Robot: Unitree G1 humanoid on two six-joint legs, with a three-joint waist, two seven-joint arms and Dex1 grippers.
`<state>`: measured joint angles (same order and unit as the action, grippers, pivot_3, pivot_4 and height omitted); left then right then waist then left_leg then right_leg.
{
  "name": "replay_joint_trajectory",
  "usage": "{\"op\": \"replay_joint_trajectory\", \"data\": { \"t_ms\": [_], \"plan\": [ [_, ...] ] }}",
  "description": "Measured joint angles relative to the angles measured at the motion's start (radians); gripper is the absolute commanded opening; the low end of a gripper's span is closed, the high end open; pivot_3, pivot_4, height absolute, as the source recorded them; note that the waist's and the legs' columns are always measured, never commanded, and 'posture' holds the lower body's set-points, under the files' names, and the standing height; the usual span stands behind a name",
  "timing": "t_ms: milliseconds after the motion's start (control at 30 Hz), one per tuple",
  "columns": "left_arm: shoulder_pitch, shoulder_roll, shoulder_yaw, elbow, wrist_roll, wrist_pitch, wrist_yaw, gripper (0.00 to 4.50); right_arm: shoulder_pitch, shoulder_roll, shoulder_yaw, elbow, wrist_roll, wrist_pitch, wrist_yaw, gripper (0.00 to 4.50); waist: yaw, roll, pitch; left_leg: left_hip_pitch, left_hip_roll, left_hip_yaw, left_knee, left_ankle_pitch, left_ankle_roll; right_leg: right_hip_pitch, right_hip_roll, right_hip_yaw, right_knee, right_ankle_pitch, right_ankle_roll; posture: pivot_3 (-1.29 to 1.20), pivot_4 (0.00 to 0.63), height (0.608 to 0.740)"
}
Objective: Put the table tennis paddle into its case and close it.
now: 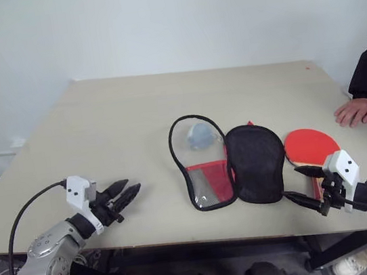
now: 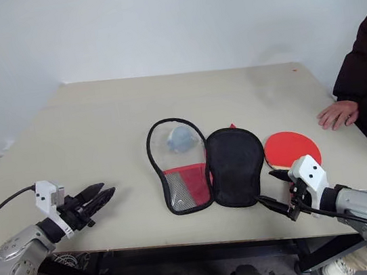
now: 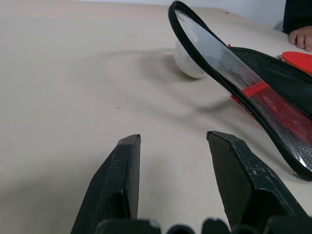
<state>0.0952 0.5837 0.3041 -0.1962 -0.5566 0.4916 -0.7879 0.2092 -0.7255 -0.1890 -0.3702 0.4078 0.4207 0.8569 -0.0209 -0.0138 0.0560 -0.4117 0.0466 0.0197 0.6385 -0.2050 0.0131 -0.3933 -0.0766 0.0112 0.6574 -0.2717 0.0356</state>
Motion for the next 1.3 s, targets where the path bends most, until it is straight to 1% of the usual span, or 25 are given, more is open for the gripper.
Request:
{"op": "replay_joint_trajectory", "data": {
  "t_ms": [167,233,333,433,600,900,1133,1300],
  "plan": [
    [-0.010,0.025,-0.020,0.000,-0.011,0.022,-0.038,2.25,-0.016,0.008,-0.043,0.051,-0.031,-0.008,-0.082,4.36,0.000,0.000,0.000,0.000,0.000,0.000,0.000,0.000,0.000,0.000,0.000,0.000,0.000,0.000,0.000,0.00,0.000,0.725],
    [-0.029,0.049,-0.021,0.005,-0.011,0.032,-0.059,2.25,-0.028,0.008,-0.061,0.050,-0.032,0.006,-0.107,4.36,0.000,0.000,0.000,0.000,0.000,0.000,0.000,0.000,0.000,0.000,0.000,0.000,0.000,0.000,0.000,0.00,0.000,0.725],
    [-0.053,0.055,-0.025,0.015,-0.011,0.033,-0.076,2.25,-0.024,0.010,-0.069,0.037,-0.032,0.027,-0.133,4.36,0.000,0.000,0.000,0.000,0.000,0.000,0.000,0.000,0.000,0.000,0.000,0.000,0.000,0.000,0.000,0.00,0.000,0.725],
    [-0.057,0.055,-0.035,0.038,-0.010,0.033,-0.091,2.25,-0.024,0.046,-0.082,0.000,-0.017,0.136,-0.216,4.36,0.000,0.000,0.000,0.000,0.001,0.000,-0.001,0.000,0.000,-0.001,-0.001,0.000,0.000,0.000,0.000,0.00,0.000,0.725],
    [-0.057,0.050,-0.054,0.065,-0.002,0.024,-0.096,2.25,-0.030,0.067,-0.107,-0.083,0.033,0.337,-0.314,4.36,0.000,0.000,0.000,0.000,0.000,0.001,-0.002,0.000,0.000,-0.001,-0.002,0.000,0.000,0.000,0.000,0.00,0.000,0.725],
    [-0.058,0.034,-0.056,0.065,0.000,0.007,-0.091,2.25,-0.100,0.097,-0.134,-0.121,0.061,0.567,-0.462,4.36,0.000,0.000,0.000,0.000,0.001,0.002,-0.002,0.000,0.001,-0.001,-0.007,-0.004,0.000,0.000,0.000,0.00,0.000,0.725],
    [-0.043,0.017,-0.056,0.064,0.002,-0.003,-0.076,2.25,-0.166,0.160,-0.136,-0.136,0.059,0.767,-0.597,4.36,0.000,0.000,0.000,-0.001,-0.001,0.002,-0.003,-0.001,0.002,-0.002,-0.008,-0.007,0.000,0.000,0.000,0.00,0.000,0.725],
    [-0.033,0.009,-0.056,0.054,0.003,-0.003,-0.062,2.25,-0.199,0.192,-0.129,-0.152,0.057,0.850,-0.648,4.36,0.000,0.000,0.000,-0.001,-0.002,0.002,-0.003,-0.001,0.002,-0.002,-0.008,-0.009,0.000,0.000,0.000,0.00,0.000,0.725]
  ]
}}
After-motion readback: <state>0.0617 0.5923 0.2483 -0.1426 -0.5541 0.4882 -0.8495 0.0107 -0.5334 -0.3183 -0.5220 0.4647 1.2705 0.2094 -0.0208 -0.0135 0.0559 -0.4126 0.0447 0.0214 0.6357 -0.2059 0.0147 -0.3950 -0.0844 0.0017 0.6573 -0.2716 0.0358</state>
